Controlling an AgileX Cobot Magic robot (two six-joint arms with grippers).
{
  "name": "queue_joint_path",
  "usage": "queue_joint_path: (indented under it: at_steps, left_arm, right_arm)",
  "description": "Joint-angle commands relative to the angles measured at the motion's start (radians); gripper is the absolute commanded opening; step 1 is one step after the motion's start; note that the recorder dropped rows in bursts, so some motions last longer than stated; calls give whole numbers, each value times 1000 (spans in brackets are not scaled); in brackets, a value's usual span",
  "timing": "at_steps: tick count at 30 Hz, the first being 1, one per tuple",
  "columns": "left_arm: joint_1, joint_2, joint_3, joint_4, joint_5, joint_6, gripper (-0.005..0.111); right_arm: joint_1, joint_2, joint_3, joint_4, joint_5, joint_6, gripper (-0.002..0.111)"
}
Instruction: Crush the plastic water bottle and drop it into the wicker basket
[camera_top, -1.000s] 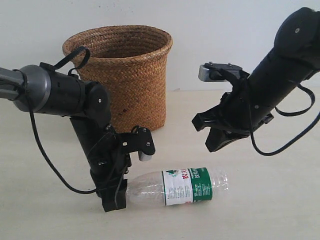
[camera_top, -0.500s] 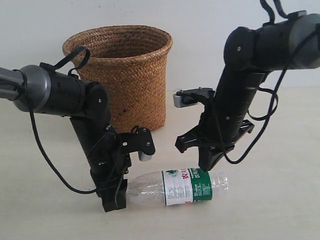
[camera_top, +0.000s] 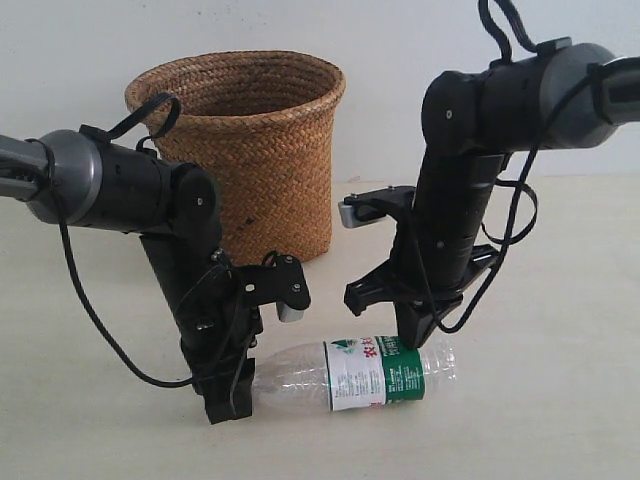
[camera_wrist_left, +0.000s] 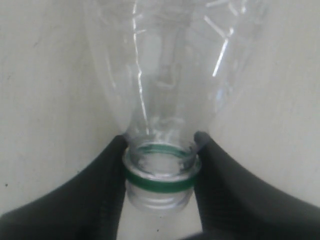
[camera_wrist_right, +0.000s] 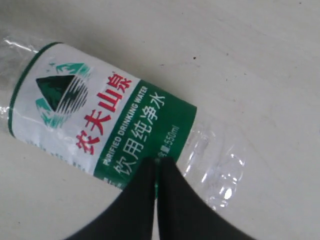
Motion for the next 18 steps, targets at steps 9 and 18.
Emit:
queue_joint_path:
  at_steps: [9,18]
  left_arm:
    - [-1,-3,-4,-12,-4,-11,4]
    - [-1,-3,-4,-8,-4,-11,4]
  right_arm:
    - [1,144,-2,-14,5,-5,0]
    - [1,218,-2,-14,22,-49,0]
